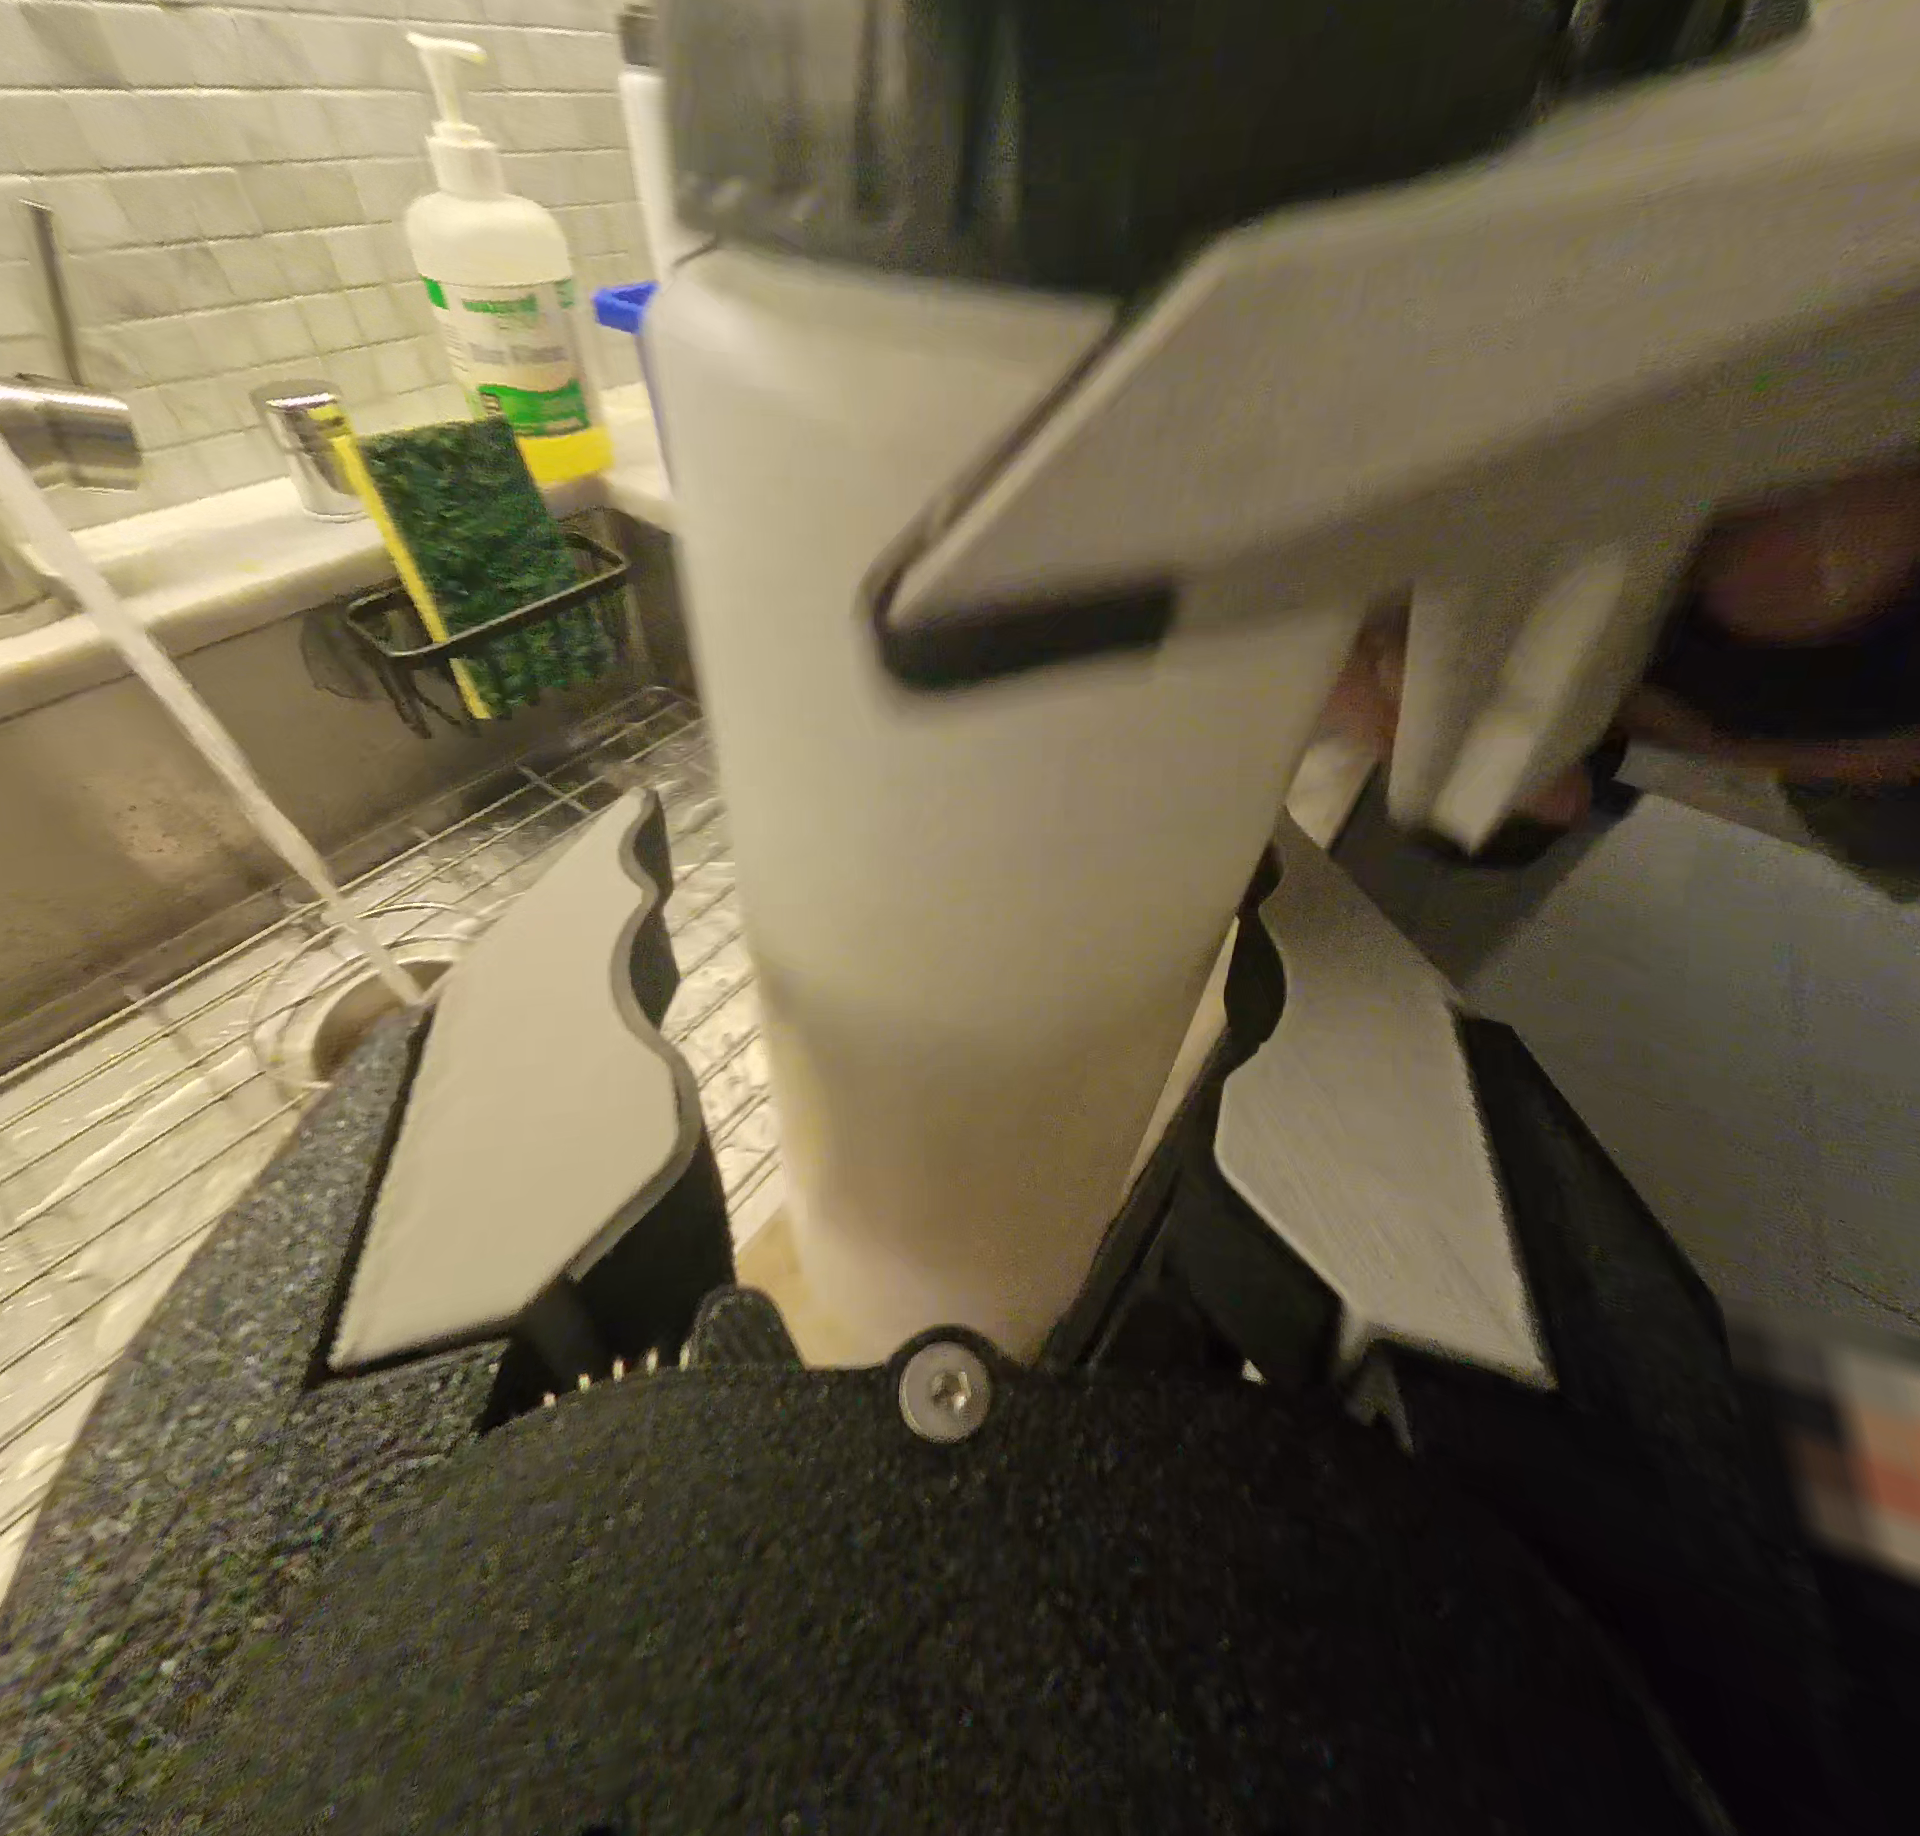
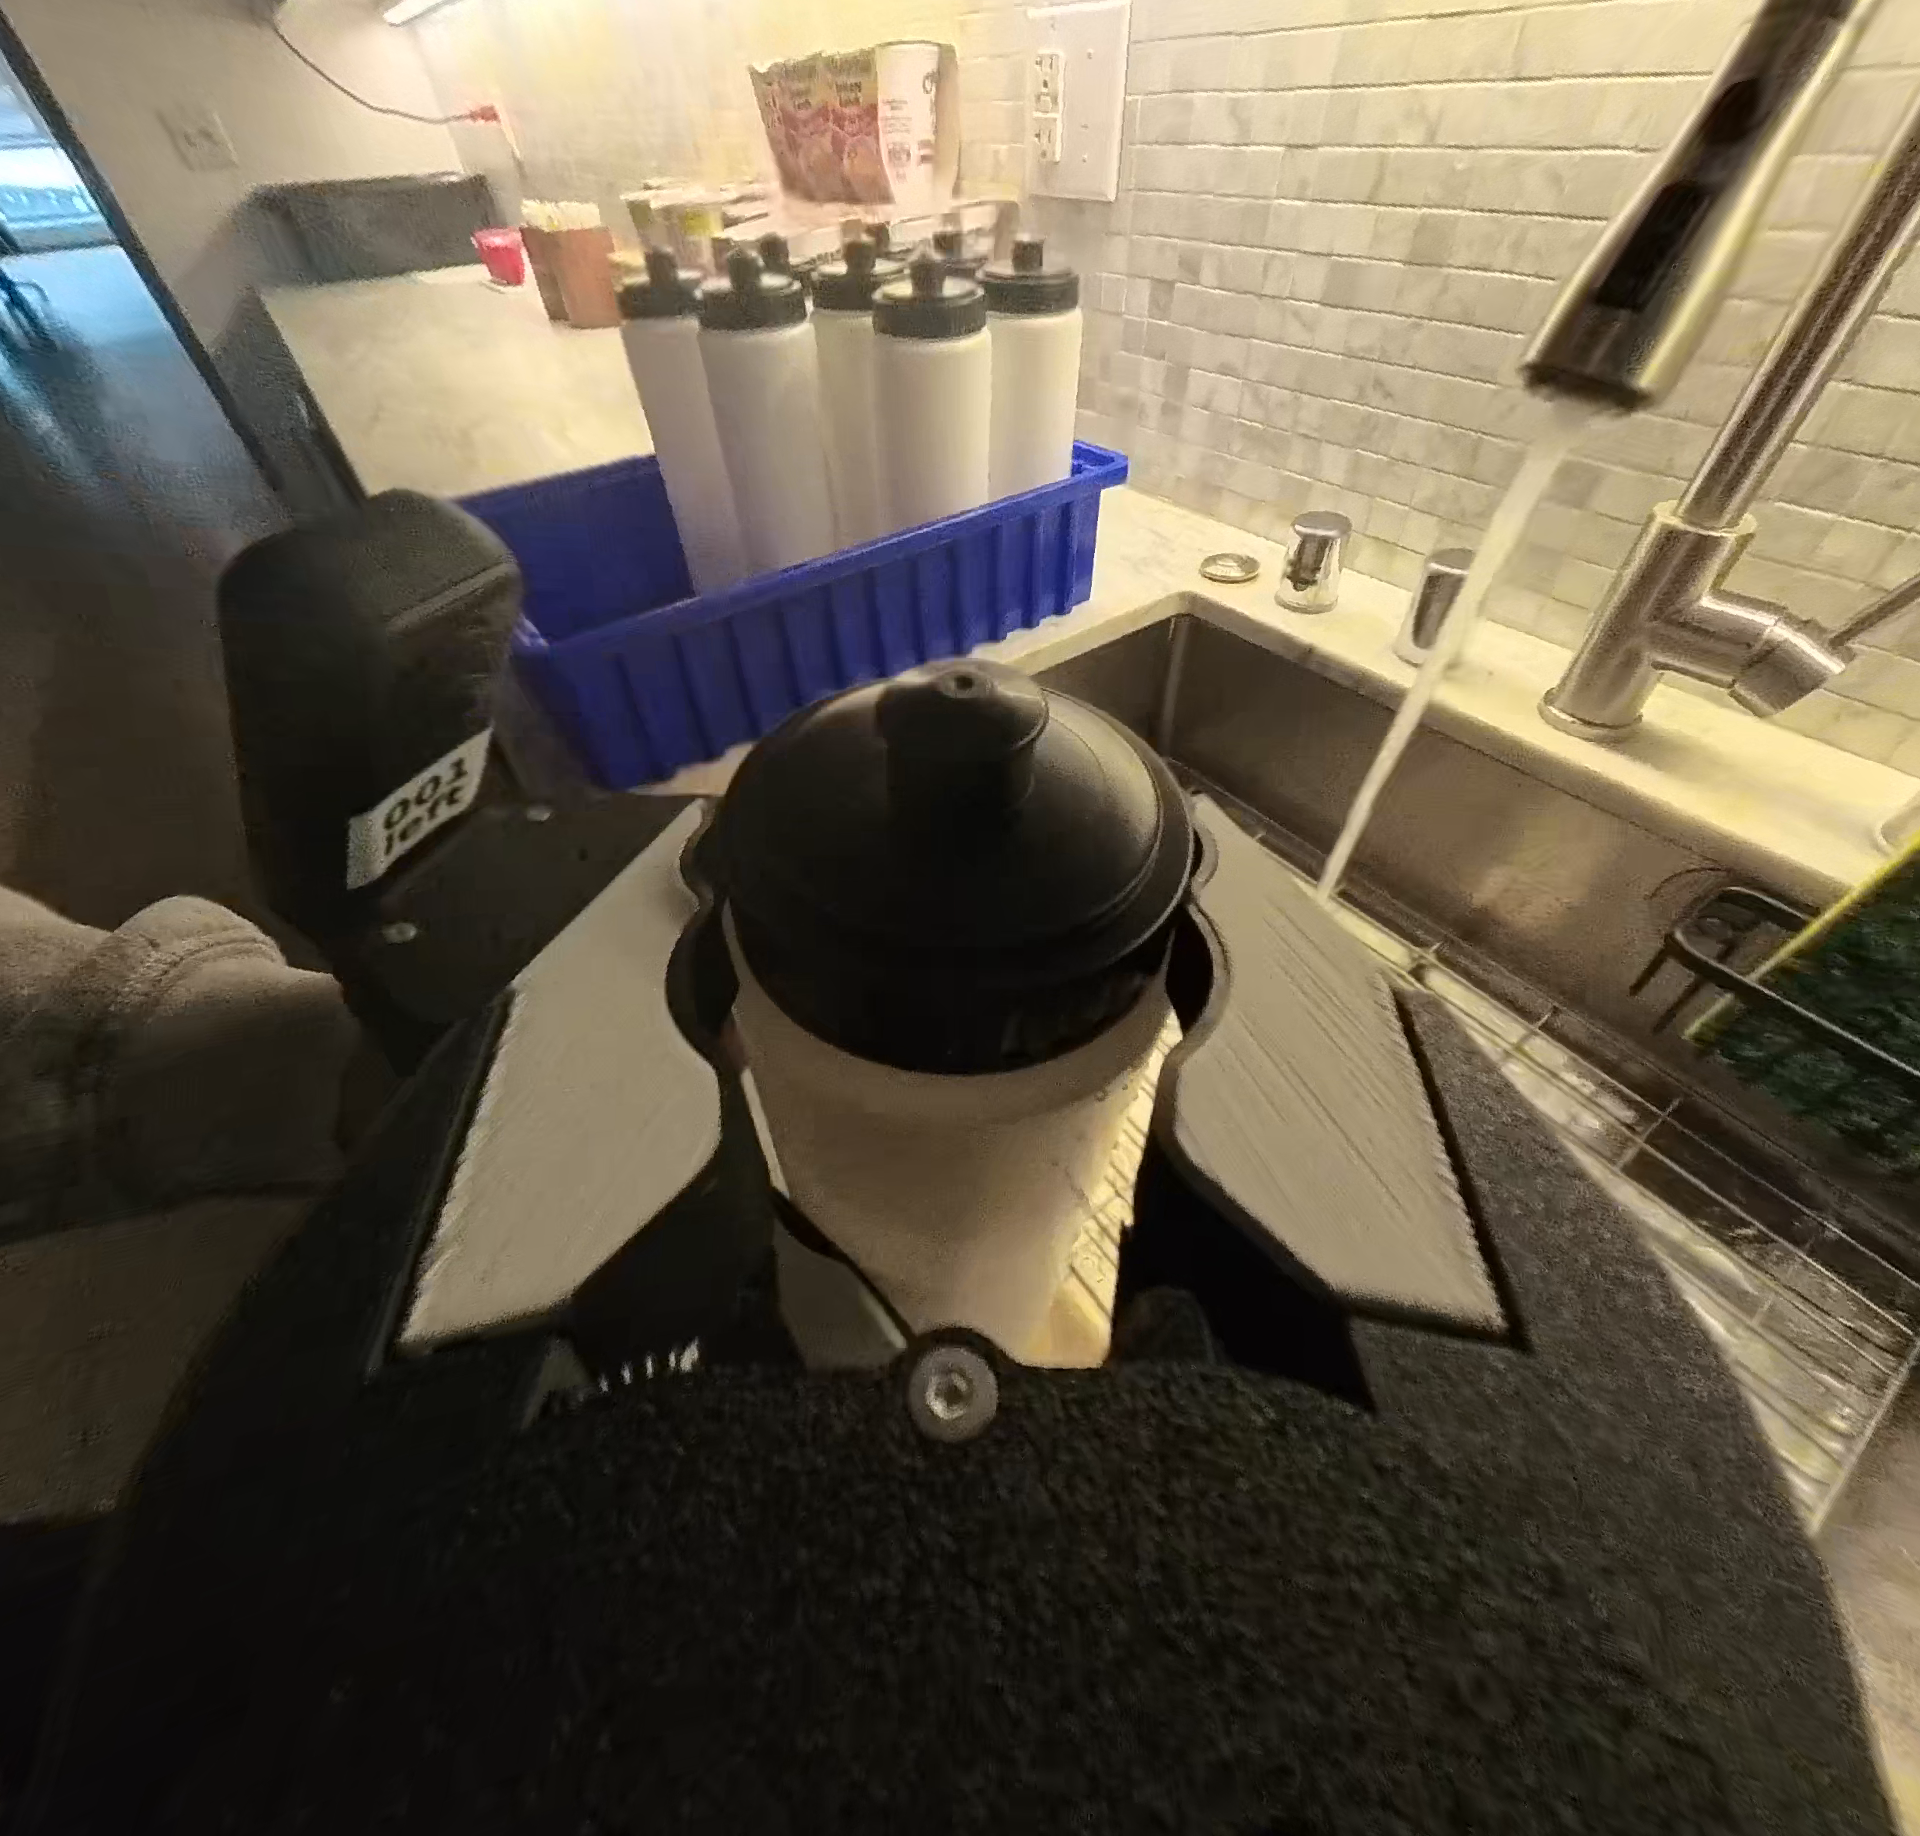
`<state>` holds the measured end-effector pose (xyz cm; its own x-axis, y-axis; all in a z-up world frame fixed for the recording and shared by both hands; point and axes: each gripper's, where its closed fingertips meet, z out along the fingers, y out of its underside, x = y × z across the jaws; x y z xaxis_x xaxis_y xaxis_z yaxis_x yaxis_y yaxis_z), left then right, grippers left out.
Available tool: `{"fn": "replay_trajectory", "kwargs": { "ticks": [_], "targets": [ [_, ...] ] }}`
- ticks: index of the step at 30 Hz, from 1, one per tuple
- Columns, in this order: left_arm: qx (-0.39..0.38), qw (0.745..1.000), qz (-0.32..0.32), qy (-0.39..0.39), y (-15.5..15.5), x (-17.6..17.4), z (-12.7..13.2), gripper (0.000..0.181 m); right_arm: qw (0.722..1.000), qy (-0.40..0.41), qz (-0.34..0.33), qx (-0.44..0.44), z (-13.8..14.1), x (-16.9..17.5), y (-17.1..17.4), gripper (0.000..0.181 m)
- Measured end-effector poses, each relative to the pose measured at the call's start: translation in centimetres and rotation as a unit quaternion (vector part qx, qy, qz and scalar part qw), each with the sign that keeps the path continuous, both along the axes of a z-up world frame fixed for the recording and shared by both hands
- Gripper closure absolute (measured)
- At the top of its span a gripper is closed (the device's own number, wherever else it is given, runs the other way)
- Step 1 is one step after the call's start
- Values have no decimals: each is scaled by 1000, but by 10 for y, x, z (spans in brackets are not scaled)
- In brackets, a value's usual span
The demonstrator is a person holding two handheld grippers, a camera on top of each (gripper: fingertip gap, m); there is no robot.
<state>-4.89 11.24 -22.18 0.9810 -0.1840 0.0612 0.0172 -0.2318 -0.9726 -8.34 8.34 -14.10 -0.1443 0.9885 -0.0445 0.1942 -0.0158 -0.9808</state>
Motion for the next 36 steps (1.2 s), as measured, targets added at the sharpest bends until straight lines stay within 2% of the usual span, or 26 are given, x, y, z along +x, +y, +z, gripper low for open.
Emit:
{"fn": "replay_trajectory", "kwargs": {
  "ticks": [4, 9, 13, 16, 18, 21, 23, 28, 33, 36],
  "targets": [
    [12, 999, 50, -8, -7, -11, 25, 75, 999, 24, -16, -20, 54, 26, 57, 97],
    [29, 992, 116, -28, -3, -26, 53, 79, 996, 33, -80, 14, 124, 64, 172, 98],
    [38, 986, 158, -27, 10, -37, 65, 82, 986, 21, -148, 80, 145, 77, 275, 99],
    [44, 982, 182, -23, 21, -42, 71, 81, 977, 21, -184, 103, 140, 73, 346, 104],
    [41, 981, 191, -16, 27, -43, 72, 81, 972, 3, -195, 129, 122, 64, 387, 104],
    [31, 980, 194, -24, 35, -37, 68, 82, 970, 18, -215, 115, 88, 54, 438, 104],
    [14, 980, 197, -24, 37, -33, 60, 82, 969, 40, -229, 85, 77, 49, 463, 104],
    [-21, 978, 204, -25, 35, -30, 46, 83, 963, 52, -255, 62, 54, 27, 496, 104],
    [-23, 971, 239, -16, 27, -47, 52, 80, 956, 75, -280, 38, 22, 17, 506, 104],
    [-27, 966, 258, -6, 20, -57, 56, 77, 943, 118, -310, 19, 15, 25, 514, 103]
  ]
}}
